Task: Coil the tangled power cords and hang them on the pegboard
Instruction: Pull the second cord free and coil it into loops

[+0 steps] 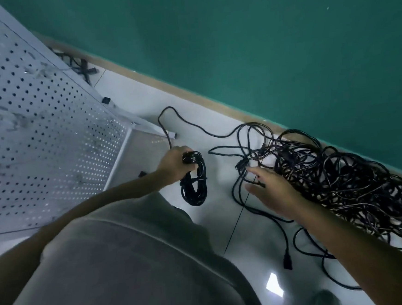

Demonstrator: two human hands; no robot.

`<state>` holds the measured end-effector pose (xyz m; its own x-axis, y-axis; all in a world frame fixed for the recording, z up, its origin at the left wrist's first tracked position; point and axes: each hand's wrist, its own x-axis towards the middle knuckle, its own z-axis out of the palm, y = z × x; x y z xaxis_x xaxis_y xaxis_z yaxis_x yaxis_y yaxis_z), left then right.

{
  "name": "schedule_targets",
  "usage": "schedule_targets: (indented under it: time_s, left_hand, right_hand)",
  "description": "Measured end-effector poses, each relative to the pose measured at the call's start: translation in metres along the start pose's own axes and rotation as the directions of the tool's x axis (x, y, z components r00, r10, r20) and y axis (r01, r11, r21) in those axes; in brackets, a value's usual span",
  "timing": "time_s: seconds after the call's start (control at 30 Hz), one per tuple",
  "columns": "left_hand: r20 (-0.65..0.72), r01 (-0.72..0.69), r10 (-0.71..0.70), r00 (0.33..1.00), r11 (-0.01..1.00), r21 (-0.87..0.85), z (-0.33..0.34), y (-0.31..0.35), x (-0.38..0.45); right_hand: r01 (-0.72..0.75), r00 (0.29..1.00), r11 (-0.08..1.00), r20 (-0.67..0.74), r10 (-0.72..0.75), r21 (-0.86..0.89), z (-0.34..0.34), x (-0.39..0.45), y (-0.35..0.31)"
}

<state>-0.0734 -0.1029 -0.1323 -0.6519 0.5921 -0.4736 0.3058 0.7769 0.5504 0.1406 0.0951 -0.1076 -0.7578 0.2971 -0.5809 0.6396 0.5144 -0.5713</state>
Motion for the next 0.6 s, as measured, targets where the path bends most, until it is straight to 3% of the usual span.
schedule_targets:
  time_s: [0.17,0.37,0.6]
  left_hand:
    - [0.041,0.083,-0.082,0.996,0.996,-0.033,0.023,-0.025,0.016]
    - [0.150,0.159,-0.164,0.975,0.986,0.041,0.018,-0.043,0.032]
    - [0.203,0.349,-0.367,0.908,0.929,0.121,0.015,-0.066,0.053]
  right_hand:
    - [0.000,1.000,0.999,-0.012,0.000,0.054,0.007,0.015,0.010]
    - [-0.025,1.000,0.995,-0.012,0.027,0.097,0.013,0.031,0.000]
    - [-0.012,0.999,0.997,-0.030,0.015,0.077,0.014,0.034,-0.008]
